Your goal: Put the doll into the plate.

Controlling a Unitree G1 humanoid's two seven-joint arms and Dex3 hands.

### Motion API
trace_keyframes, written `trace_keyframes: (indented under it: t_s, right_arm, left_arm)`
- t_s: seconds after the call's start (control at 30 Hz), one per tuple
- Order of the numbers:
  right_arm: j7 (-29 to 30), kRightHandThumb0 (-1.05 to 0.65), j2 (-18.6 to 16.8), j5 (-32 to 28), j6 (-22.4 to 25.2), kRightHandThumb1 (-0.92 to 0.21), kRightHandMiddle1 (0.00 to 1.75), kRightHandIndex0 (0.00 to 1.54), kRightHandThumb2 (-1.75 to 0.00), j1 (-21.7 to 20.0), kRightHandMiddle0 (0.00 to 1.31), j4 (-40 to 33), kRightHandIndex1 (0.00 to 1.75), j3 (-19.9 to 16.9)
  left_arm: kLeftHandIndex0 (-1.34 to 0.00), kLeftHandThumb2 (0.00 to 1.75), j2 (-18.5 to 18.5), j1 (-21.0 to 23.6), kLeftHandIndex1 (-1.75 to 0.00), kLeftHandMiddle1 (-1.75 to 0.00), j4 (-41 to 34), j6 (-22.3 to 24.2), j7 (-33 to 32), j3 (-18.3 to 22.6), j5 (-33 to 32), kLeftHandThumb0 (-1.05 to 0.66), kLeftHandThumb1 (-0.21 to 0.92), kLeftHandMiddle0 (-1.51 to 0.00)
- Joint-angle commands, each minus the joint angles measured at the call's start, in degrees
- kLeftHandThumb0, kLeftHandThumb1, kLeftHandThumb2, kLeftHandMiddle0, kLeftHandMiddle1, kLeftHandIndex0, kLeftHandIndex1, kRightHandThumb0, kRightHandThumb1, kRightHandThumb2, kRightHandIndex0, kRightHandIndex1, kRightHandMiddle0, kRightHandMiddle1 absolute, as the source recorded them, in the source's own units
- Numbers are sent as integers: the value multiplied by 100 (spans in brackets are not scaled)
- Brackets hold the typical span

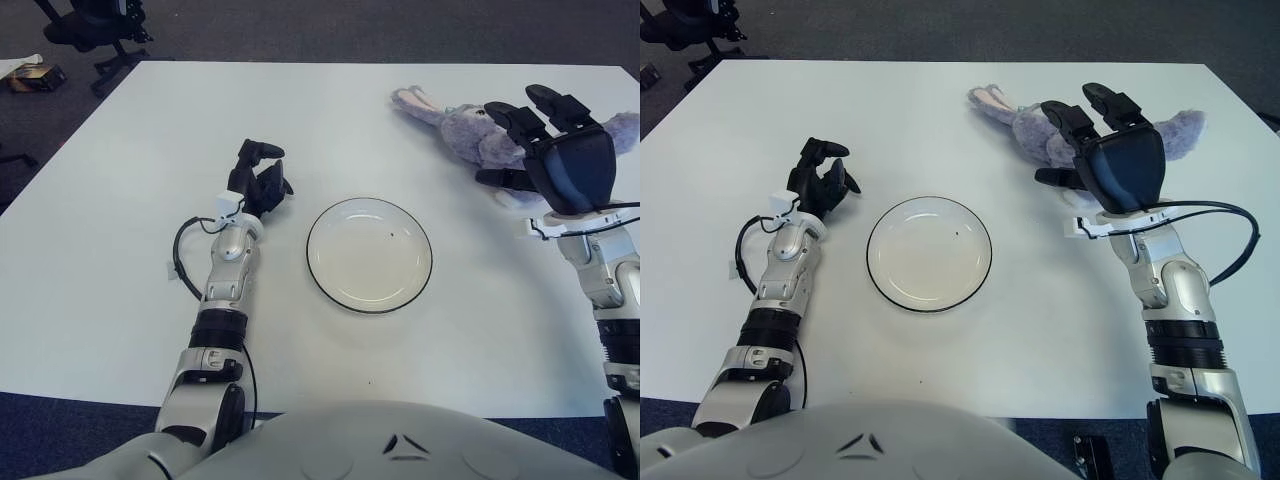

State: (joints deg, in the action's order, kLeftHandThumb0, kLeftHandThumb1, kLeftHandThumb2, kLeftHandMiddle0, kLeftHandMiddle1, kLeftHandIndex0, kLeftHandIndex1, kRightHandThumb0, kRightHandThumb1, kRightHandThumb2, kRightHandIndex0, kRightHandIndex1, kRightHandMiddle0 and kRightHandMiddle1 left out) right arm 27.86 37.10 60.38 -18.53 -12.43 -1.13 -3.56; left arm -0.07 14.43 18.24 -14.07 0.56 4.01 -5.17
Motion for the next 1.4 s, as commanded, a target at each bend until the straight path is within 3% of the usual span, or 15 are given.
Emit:
trace_keyframes:
  t_s: [0.0,0.37,0.67,0.83,1.17,1.37]
  right_arm:
    - [-100,-71,105,85,207,-92,6,46,-15,-75,46,-161,0,75]
    - [-293,-72,98,111,636,-92,5,44,-13,-129,45,-348,0,191]
    - [-886,-74,37,181,1283,-92,4,43,-12,-275,45,-339,0,328]
    - [-1313,-75,3,4,1568,-92,3,43,-10,-533,45,27,0,443]
    - [-917,-79,144,248,1727,-92,1,40,-9,-813,42,1004,0,811]
    - [-1224,-81,112,122,1951,-92,0,40,-10,-824,40,1012,0,918]
  left_arm:
    - [-27,66,-32,-364,-175,-175,276,-60,43,-1,38,-36,81,-82]
    - [-28,67,-25,-369,-175,-175,242,-17,46,-5,43,-36,80,-82]
    - [-28,67,-26,-365,-175,-175,227,11,43,-8,41,-36,80,-82]
    - [-28,67,-34,-369,-175,-175,204,33,36,-14,42,-36,80,-82]
    - [-28,67,-31,-383,-175,-175,172,51,37,-15,41,-36,80,-82]
    - [-28,67,-23,-389,-175,-175,168,49,48,-3,29,-36,80,-82]
